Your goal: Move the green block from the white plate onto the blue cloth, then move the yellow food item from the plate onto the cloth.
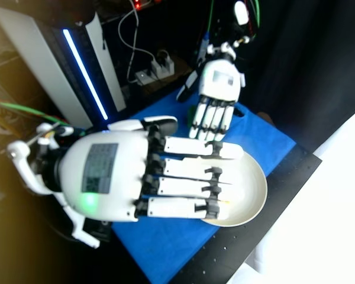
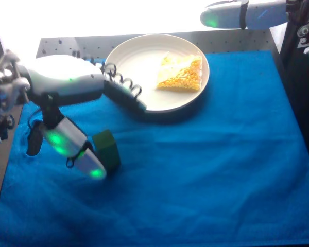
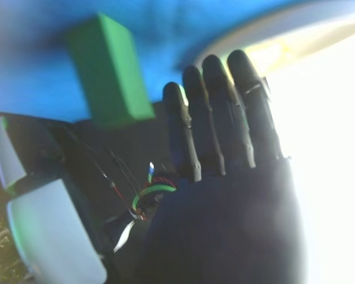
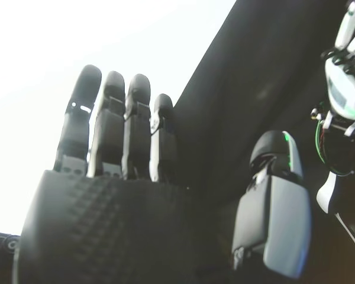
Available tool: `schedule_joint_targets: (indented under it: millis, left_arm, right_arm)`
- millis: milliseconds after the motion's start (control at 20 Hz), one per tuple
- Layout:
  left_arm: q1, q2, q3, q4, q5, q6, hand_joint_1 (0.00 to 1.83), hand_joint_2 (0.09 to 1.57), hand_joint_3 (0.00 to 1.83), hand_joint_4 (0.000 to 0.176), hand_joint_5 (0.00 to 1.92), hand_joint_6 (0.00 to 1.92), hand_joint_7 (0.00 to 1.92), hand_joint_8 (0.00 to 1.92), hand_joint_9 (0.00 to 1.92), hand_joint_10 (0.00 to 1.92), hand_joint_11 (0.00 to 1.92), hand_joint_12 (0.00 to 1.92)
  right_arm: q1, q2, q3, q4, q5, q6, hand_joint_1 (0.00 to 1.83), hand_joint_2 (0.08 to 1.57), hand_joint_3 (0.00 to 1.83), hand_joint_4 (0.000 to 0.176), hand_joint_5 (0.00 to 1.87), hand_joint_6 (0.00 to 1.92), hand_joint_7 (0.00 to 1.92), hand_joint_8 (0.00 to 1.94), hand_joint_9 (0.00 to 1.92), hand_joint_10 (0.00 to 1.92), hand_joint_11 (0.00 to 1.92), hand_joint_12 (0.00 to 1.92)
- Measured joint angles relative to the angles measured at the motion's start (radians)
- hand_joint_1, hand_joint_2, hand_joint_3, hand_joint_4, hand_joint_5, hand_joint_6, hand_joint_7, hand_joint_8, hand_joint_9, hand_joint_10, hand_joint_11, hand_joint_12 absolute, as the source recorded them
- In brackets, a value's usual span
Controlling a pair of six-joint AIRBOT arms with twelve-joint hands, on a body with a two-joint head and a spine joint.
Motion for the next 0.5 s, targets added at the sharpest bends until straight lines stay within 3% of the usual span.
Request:
schedule_joint_targets:
  millis: [50,100,150,200,250,300,350,400,500]
  left_arm:
    - [-0.014,0.006,0.0,-0.006,-0.006,0.0,0.63,0.7,0.0,0.098,0.35,0.0,0.4,0.0,0.49,0.0,0.2,0.94]
    - [-0.036,0.018,0.0,-0.016,-0.018,0.003,0.56,0.72,0.0,0.087,0.31,0.0,0.38,0.0,0.49,0.0,0.21,0.91]
    - [-0.057,0.023,0.001,-0.025,-0.025,0.007,0.57,0.72,0.0,0.097,0.29,0.0,0.35,0.0,0.44,0.0,0.17,0.83]
    - [-0.069,0.025,0.002,-0.04,-0.031,0.018,0.6,0.72,0.0,0.099,0.29,0.0,0.32,0.0,0.4,0.0,0.16,0.73]
    - [-0.087,0.025,0.004,-0.065,-0.035,0.042,0.65,0.7,0.0,0.095,0.29,0.0,0.31,0.0,0.39,0.0,0.19,0.61]
    - [-0.089,0.025,0.004,-0.095,-0.04,0.075,0.71,0.68,0.0,0.097,0.3,0.0,0.32,0.0,0.38,0.0,0.2,0.53]
    - [-0.092,0.027,0.003,-0.134,-0.043,0.11,0.74,0.68,0.0,0.13,0.27,0.0,0.3,0.0,0.32,0.0,0.15,0.48]
    - [-0.094,0.036,0.004,-0.181,-0.042,0.163,0.72,0.67,0.0,0.132,0.24,0.0,0.3,0.0,0.32,0.0,0.18,0.38]
    - [-0.107,0.046,0.032,-0.256,-0.03,0.21,0.75,0.71,0.0,0.147,0.22,0.0,0.26,0.0,0.27,0.0,0.17,0.24]
  right_arm:
    - [0.0,0.0,0.0,0.0,-0.001,0.0,0.45,0.9,0.0,0.069,0.33,0.0,0.47,0.0,0.38,0.01,0.0,1.28]
    - [0.0,-0.005,0.008,-0.005,-0.003,0.0,0.47,0.9,0.0,0.069,0.32,0.0,0.46,0.0,0.38,0.01,0.0,1.26]
    - [0.0,-0.008,0.014,-0.007,-0.008,0.0,0.48,0.91,0.0,0.072,0.26,0.0,0.39,0.0,0.32,0.0,0.0,1.08]
    - [0.0,-0.009,0.017,-0.008,-0.016,0.0,0.48,0.91,0.0,0.07,0.25,0.0,0.38,0.0,0.31,0.0,0.0,1.03]
    - [0.0,-0.014,0.023,-0.013,-0.03,0.001,0.48,0.92,0.0,0.083,0.26,0.0,0.38,0.0,0.3,0.0,0.0,1.05]
    - [0.0,-0.019,0.03,-0.018,-0.035,0.0,0.46,0.91,0.0,0.077,0.25,0.0,0.38,0.0,0.3,0.0,0.0,1.03]
    - [0.0,-0.023,0.037,-0.019,-0.042,0.001,0.44,0.91,0.0,0.092,0.25,0.0,0.38,0.0,0.3,0.0,0.0,1.02]
    - [0.0,-0.035,0.057,-0.03,-0.045,0.001,0.47,0.9,0.0,0.088,0.26,0.0,0.41,0.01,0.32,0.01,0.0,1.06]
    - [0.0,-0.061,0.106,-0.045,-0.05,0.0,0.47,0.89,0.0,0.062,0.27,0.0,0.42,0.0,0.34,0.01,0.0,1.14]
